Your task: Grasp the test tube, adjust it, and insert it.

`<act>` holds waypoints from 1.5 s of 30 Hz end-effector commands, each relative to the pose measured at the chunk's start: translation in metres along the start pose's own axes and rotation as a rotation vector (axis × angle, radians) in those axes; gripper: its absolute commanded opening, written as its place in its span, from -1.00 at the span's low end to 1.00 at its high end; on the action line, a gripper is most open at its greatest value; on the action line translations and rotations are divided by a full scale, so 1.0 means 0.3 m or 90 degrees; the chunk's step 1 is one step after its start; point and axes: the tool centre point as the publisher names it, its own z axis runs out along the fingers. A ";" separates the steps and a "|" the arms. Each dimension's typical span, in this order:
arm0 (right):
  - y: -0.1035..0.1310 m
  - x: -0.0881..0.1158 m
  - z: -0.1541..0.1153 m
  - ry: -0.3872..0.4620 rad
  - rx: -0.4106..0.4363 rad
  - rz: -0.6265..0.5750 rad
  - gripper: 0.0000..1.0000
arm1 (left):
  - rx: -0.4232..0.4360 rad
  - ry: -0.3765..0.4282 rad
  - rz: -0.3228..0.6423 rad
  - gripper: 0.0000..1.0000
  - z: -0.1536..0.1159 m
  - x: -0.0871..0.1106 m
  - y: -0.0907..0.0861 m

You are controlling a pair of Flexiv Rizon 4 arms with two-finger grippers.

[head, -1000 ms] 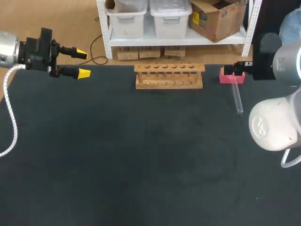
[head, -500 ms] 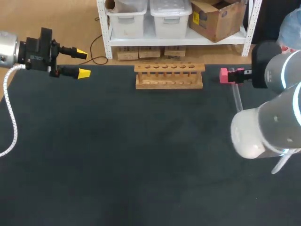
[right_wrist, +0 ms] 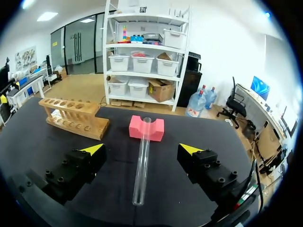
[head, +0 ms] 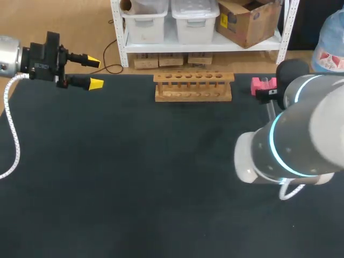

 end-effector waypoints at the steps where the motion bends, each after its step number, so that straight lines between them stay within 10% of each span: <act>1: 0.023 0.016 0.028 -0.001 0.114 0.003 1.00 | 0.001 0.000 0.000 1.00 0.001 0.002 0.003; 45: -0.005 0.120 0.206 0.090 -0.051 0.074 1.00 | 0.001 0.000 0.000 1.00 0.001 0.002 0.003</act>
